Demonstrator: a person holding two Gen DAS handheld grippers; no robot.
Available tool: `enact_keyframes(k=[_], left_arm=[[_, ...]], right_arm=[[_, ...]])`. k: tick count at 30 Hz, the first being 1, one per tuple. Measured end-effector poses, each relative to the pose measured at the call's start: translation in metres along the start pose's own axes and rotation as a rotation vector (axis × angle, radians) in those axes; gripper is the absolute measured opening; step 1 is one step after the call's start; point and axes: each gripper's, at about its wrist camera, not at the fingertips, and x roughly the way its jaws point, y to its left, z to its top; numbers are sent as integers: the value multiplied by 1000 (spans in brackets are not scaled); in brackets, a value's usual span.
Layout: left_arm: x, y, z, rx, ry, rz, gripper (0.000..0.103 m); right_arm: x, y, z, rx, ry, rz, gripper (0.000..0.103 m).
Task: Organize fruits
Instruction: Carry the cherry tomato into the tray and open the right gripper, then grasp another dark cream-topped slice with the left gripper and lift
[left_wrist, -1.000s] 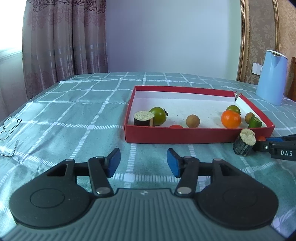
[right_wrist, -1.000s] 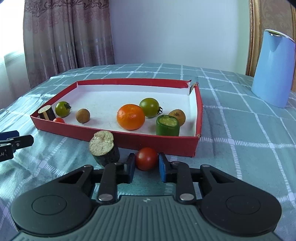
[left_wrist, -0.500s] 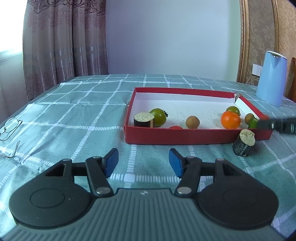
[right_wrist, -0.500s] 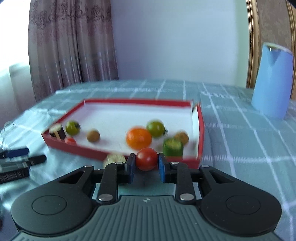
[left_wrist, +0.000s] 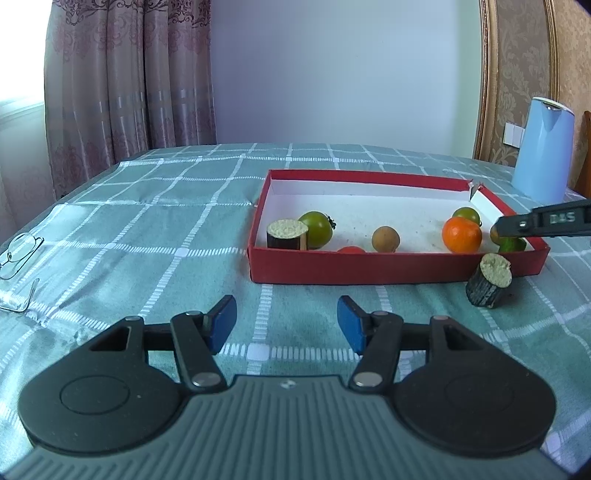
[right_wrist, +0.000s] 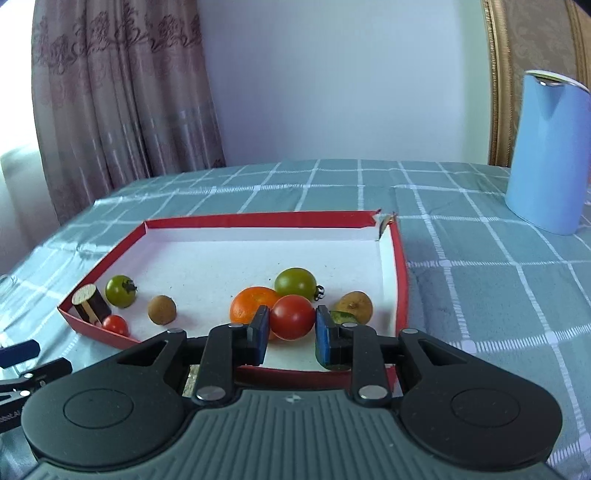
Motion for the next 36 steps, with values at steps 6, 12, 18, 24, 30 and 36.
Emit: enact_keyframes(k=[6,12,18,24,30,36], left_arm=[[2,-5,0,25,5,24,59],[2,-9,0,47,11,53,61],[-6,-41,6,109,-7,13,72],[-4,-95,13,208,-12,-51,77],[6,-130,14,259,2,-55,80],[4,-146,14,297,-11,-68,80]], right_arm=[[-11,-18,-9,34,-30,11,26],[-26,-31,-11,77,-54,20,26],[-42,-36,-37,16,-25,-75,29],[-36,-34,-52,-15,26,-104,29],[-41,-45,-54,45,-1,-91,70],[-43,-57,-54,118,-10,-51,71]])
